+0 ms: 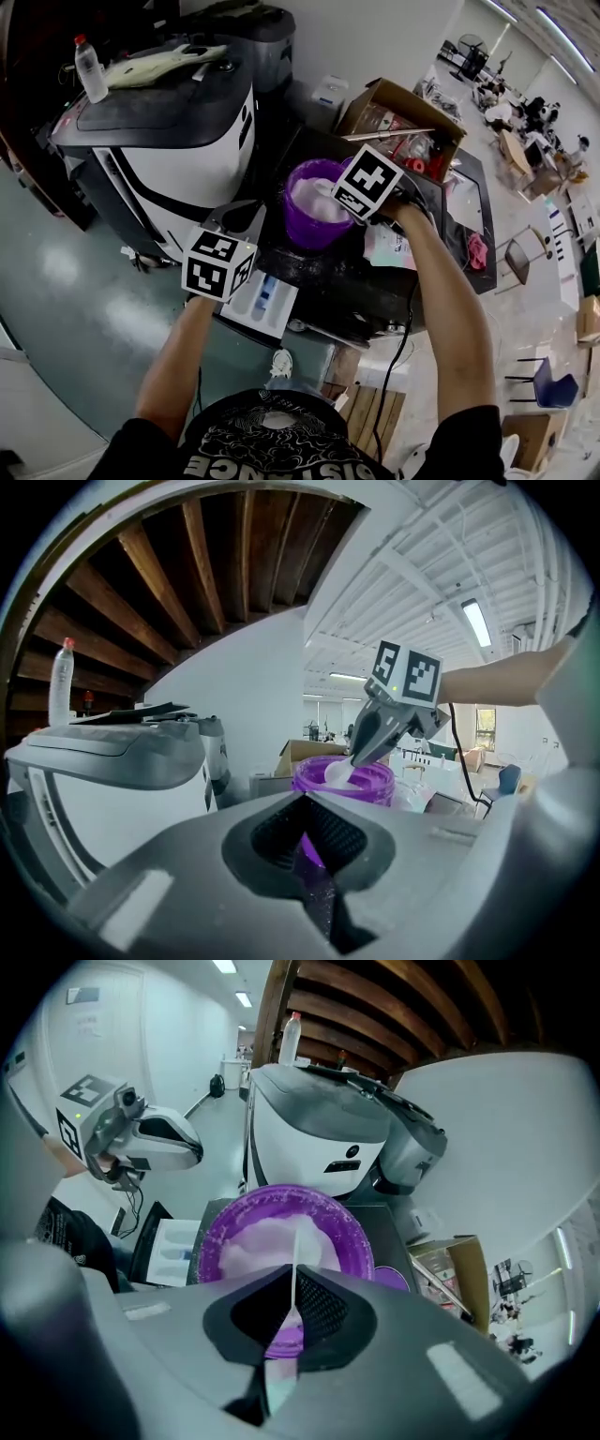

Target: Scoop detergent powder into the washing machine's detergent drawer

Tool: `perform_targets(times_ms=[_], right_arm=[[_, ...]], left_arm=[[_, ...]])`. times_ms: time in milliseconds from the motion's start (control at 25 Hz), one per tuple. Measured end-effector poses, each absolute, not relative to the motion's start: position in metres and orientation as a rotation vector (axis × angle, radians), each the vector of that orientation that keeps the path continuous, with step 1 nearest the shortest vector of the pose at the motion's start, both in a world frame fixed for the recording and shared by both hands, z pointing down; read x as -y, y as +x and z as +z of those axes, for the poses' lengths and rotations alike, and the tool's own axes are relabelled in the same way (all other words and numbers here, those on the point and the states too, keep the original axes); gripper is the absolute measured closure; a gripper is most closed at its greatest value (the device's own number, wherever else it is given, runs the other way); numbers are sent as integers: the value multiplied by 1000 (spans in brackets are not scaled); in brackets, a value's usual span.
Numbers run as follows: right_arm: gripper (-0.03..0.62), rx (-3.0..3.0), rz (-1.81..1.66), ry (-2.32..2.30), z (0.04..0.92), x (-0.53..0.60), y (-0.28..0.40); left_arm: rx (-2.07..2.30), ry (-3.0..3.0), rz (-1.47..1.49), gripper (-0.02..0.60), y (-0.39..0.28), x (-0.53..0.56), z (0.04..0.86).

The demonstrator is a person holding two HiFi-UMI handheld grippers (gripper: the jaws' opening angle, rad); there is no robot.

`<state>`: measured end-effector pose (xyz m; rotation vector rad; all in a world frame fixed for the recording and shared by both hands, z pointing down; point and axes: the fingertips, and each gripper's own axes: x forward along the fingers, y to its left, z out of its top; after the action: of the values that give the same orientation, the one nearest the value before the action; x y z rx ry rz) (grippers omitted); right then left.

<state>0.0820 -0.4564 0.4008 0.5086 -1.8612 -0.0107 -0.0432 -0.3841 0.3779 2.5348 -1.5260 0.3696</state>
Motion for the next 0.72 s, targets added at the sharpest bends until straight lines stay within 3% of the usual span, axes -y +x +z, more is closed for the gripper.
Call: perform_targets(times_ms=[720], right_arm=[[557,1664,19,354,434,473,85]], left_arm=[[1600,2483,386,581,-35,398,384]])
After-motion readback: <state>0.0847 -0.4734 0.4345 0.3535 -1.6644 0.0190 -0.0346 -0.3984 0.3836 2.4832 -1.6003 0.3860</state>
